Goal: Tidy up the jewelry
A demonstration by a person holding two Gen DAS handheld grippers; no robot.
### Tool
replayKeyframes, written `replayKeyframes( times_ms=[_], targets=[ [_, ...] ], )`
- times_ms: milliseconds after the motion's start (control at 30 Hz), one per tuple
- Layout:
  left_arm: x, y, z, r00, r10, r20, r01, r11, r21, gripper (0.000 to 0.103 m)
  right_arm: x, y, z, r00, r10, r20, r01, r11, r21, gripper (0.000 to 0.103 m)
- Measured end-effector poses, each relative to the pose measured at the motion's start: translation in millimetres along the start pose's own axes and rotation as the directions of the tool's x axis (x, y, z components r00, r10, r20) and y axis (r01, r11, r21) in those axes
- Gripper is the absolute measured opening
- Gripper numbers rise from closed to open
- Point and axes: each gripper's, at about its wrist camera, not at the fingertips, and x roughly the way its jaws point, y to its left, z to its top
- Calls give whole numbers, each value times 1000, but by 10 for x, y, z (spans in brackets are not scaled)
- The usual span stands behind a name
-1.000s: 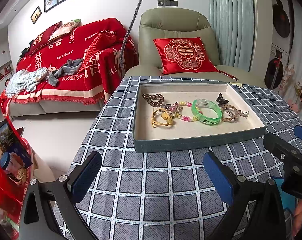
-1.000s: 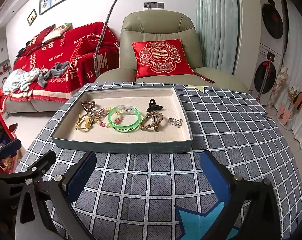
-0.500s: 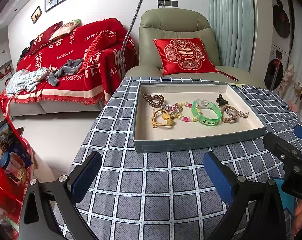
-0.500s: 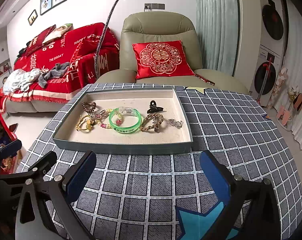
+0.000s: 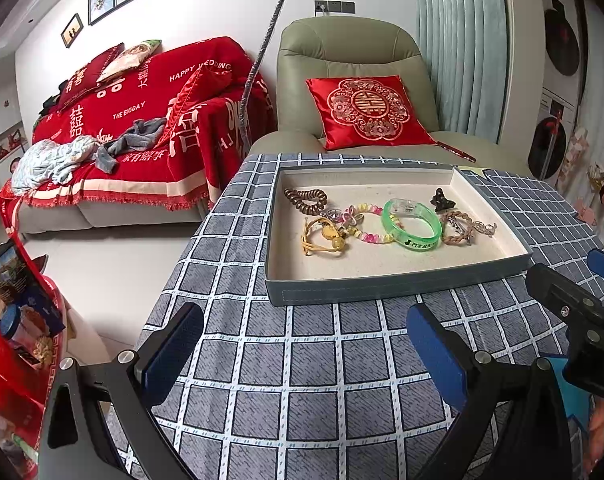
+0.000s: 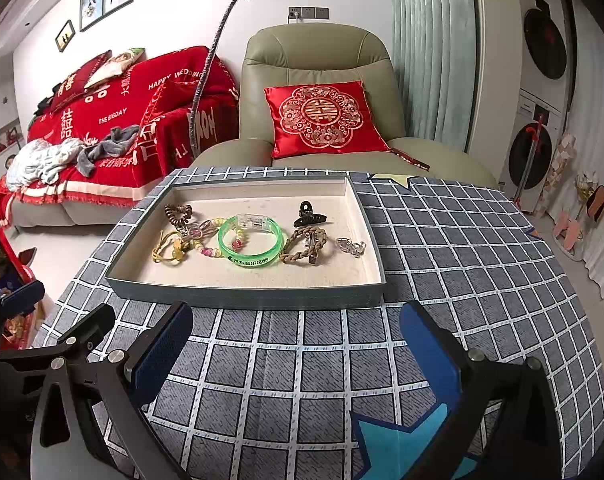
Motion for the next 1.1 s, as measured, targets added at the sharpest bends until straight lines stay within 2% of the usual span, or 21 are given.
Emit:
replayKeyframes(
  times_ms=[1100],
  targets=[
    [-22,25,4,1000,-12,-3,12,1000,10,103,2,-11,-2,1000,3,-1,-3,1000,5,103]
  ],
)
